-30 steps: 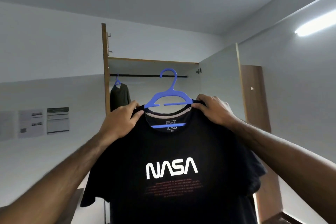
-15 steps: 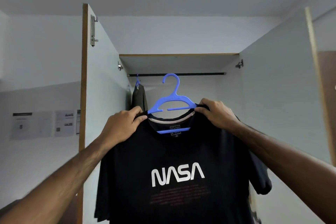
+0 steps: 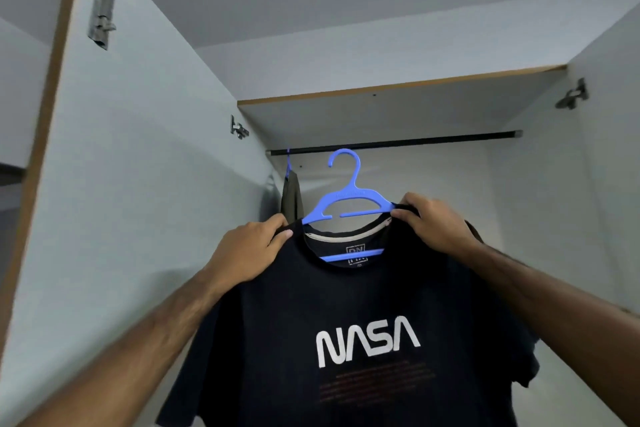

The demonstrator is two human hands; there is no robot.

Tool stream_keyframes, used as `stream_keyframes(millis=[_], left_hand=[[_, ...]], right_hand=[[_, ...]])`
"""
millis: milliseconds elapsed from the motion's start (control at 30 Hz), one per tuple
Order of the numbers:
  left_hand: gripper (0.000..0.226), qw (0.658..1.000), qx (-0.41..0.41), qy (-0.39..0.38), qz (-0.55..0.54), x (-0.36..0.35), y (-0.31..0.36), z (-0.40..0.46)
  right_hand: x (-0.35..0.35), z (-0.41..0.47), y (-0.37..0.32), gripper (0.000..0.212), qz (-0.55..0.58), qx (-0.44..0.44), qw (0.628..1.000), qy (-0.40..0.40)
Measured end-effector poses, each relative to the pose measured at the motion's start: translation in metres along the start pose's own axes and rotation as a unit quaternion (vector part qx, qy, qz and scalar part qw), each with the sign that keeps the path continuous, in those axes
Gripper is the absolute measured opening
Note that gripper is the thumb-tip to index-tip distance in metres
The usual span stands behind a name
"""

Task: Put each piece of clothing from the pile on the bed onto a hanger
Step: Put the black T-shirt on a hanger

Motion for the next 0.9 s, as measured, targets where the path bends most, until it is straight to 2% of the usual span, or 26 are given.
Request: stream_keyframes(millis=[200,300,367,467,633,800,900], left_hand=[[0.023,0.997,0.015,-0.019,0.068,-0.073,-0.038,0.068],[0.026,0.993,0.025,-0.035,0.111,-0.105,-0.056,0.114],[0.029,0.986,0.027,-0.041,0.16,-0.12,-0.07,0.145],[0.03,0.969,0.021,-0.029,0.243,-0.138,-0.091,0.194],[0.031,0.937,0.006,-0.053,0.345,-0.169,-0.12,0.263],[0.029,0.928,-0.004,-0.052,0.369,-0.202,-0.138,0.318],[0.029,0.924,0.006,-0.08,0.374,-0.222,-0.154,0.356]], right_hand=[[-0.101,0.094,0.052,0.027,0.037,0.032,0.999,-0.006],[-0.148,0.152,0.075,0.027,-0.014,0.073,0.997,0.005],[-0.176,0.194,0.08,0.028,-0.042,0.099,0.994,0.018],[-0.216,0.257,0.082,0.028,-0.016,0.114,0.993,0.032],[-0.293,0.345,0.081,0.028,0.059,0.103,0.992,0.043],[-0.358,0.41,0.082,0.031,0.11,0.083,0.989,0.056],[-0.395,0.452,0.079,0.031,0.122,0.065,0.99,0.039]])
Point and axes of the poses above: each hand's wrist, its own z-axis towards the middle knuckle, its own x-axis out of the back of the hand, y = z × x, the point moved 3 cm from there along z, towards the middle knuckle, and after that the axes turned 12 degrees about -x, right-handed, at the moved point
